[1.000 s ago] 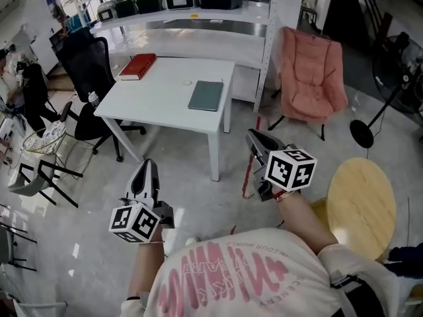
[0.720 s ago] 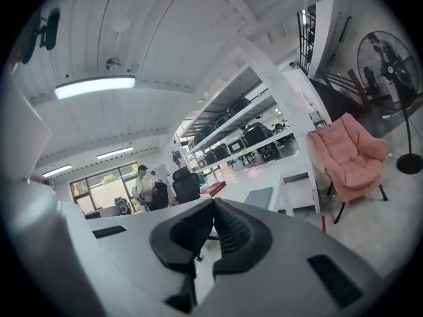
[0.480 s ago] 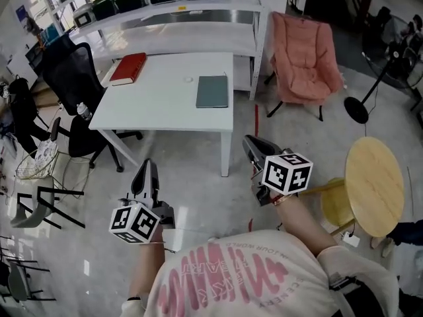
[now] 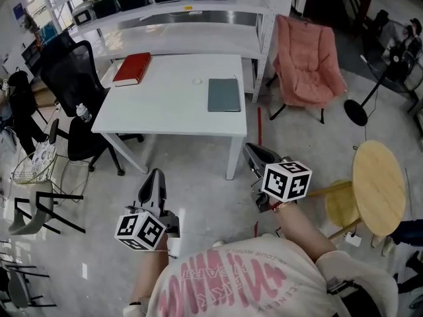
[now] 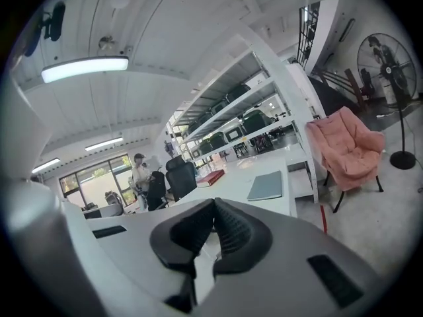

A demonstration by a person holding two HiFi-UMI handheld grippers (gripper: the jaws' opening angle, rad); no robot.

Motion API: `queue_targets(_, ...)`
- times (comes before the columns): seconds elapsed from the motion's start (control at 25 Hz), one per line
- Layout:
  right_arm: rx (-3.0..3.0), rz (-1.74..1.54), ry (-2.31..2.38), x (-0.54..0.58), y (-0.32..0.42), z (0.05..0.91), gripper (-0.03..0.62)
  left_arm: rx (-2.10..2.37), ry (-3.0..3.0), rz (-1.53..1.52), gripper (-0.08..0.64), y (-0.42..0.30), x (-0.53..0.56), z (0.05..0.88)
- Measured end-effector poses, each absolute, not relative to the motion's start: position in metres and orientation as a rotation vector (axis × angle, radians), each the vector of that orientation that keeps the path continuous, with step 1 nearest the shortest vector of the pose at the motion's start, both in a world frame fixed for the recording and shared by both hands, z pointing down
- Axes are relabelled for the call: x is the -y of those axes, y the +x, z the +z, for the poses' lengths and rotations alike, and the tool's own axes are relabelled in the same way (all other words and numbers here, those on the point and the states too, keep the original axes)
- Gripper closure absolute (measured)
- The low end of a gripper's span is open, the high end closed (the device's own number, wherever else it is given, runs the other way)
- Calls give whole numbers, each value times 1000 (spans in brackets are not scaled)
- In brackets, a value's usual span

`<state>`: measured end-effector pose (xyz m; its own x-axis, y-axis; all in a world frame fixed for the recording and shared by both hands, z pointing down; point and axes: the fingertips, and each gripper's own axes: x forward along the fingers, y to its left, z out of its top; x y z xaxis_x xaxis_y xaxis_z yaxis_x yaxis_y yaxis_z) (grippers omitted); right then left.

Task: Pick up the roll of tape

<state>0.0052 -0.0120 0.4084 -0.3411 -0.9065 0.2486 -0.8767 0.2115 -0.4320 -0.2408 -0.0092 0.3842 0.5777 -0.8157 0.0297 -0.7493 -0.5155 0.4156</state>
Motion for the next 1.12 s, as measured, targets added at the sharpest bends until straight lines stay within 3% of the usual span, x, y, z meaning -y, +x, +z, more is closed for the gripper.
queue_targets(0.64, -2374, -729, -1764, 58, -10, 398, 578, 1318, 2423, -260, 535, -276, 51, 380)
queue_targets(1.12, -2402, -694, -1689, 203, 7, 395, 578, 1363, 2374, -309, 535, -271, 178, 380)
